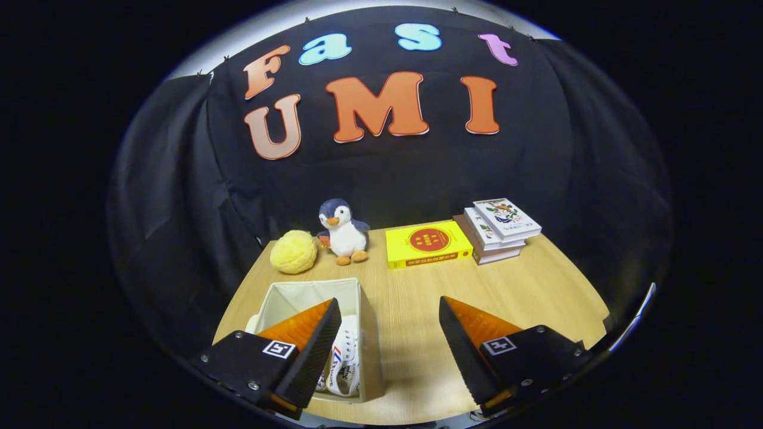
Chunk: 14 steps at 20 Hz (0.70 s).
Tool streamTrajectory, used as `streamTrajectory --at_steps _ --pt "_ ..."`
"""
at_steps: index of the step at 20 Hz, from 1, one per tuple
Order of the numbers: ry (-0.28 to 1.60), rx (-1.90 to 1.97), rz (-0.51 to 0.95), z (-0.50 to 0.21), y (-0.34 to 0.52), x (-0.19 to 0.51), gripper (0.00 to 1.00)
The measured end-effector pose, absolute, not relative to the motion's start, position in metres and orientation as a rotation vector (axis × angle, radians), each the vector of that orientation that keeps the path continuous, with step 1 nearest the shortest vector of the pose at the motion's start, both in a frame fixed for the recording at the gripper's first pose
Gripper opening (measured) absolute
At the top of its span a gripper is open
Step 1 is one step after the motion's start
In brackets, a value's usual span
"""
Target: Open the storage box then place both shoes into the box .Put the left shoe in first, then the right shoe, with the right side of both shoes facing outward in a uniform manner.
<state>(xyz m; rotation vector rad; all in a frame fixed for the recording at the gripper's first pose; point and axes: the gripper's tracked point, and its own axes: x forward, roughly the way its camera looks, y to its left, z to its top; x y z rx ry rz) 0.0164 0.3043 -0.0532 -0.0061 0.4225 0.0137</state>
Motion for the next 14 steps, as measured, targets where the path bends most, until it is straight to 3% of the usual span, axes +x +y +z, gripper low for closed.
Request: streamTrajectory --at_steps 14 --pt "0.216 0.009 -0.055 0.024 0.224 0.001 0.98"
